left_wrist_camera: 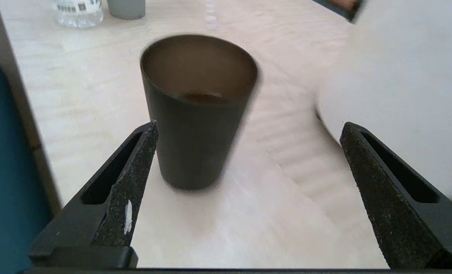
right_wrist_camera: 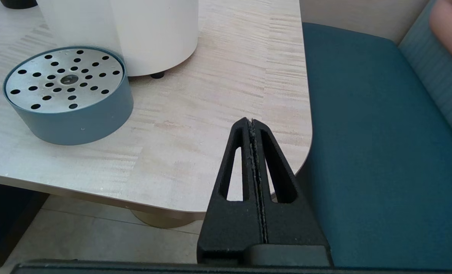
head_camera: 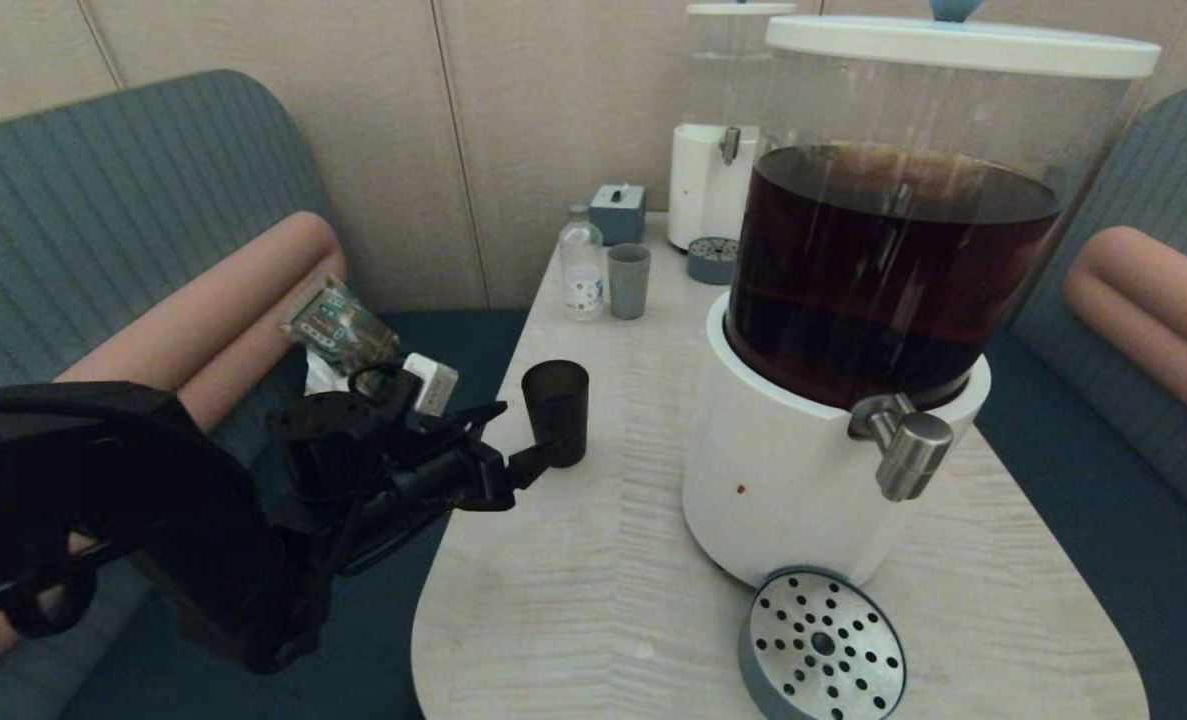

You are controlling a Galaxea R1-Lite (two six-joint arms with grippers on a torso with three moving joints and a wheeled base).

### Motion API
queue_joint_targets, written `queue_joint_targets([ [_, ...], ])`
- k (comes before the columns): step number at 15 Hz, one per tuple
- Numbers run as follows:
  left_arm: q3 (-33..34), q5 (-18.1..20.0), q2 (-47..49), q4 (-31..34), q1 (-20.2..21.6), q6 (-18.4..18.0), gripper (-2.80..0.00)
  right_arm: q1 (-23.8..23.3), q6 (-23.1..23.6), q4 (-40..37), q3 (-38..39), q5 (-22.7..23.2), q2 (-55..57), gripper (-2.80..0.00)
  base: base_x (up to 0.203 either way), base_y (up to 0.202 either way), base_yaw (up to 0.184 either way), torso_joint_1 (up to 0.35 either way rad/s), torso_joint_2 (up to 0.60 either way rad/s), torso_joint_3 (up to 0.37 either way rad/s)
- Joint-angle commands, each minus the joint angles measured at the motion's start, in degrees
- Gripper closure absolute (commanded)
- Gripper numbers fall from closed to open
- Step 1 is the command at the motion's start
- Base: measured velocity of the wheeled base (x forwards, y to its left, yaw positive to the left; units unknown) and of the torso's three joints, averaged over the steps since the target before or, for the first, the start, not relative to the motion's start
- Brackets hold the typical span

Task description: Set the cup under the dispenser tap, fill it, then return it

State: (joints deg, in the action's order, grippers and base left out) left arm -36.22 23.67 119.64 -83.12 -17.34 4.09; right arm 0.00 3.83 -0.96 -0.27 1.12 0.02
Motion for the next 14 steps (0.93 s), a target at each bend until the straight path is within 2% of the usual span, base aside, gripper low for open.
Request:
queue_joint_targets([
  [1, 5.61, 0.1, -6.73, -0.38, 0.02, 0.04, -2.8, 0.0, 0.04, 0.0, 0.0, 0.02, -0.11, 0.0, 0.0, 0.0, 0.0, 0.0, 0.0, 0.0],
  [5, 14.59, 0.03, -17.23, 0.01, 0.02, 0.38, -2.8, 0.0, 0.04, 0.0, 0.0, 0.02, -0.11, 0.0, 0.0, 0.0, 0.0, 0.0, 0.0, 0.0],
  [6, 16.2, -0.04, -19.93, 0.21, 0.02, 0.47, 0.0, 0.0, 0.04, 0.0, 0.0, 0.02, -0.11, 0.0, 0.0, 0.0, 0.0, 0.0, 0.0, 0.0],
  [11, 24.28, -1.77, -31.89, 0.59, 0.15, 0.78, 0.0, 0.0, 0.04, 0.0, 0.0, 0.02, -0.11, 0.0, 0.0, 0.0, 0.0, 0.0, 0.0, 0.0],
  [14, 25.51, -4.69, -40.51, 1.4, 0.62, 2.29, 0.0, 0.0, 0.04, 0.0, 0.0, 0.02, -0.11, 0.0, 0.0, 0.0, 0.0, 0.0, 0.0, 0.0],
])
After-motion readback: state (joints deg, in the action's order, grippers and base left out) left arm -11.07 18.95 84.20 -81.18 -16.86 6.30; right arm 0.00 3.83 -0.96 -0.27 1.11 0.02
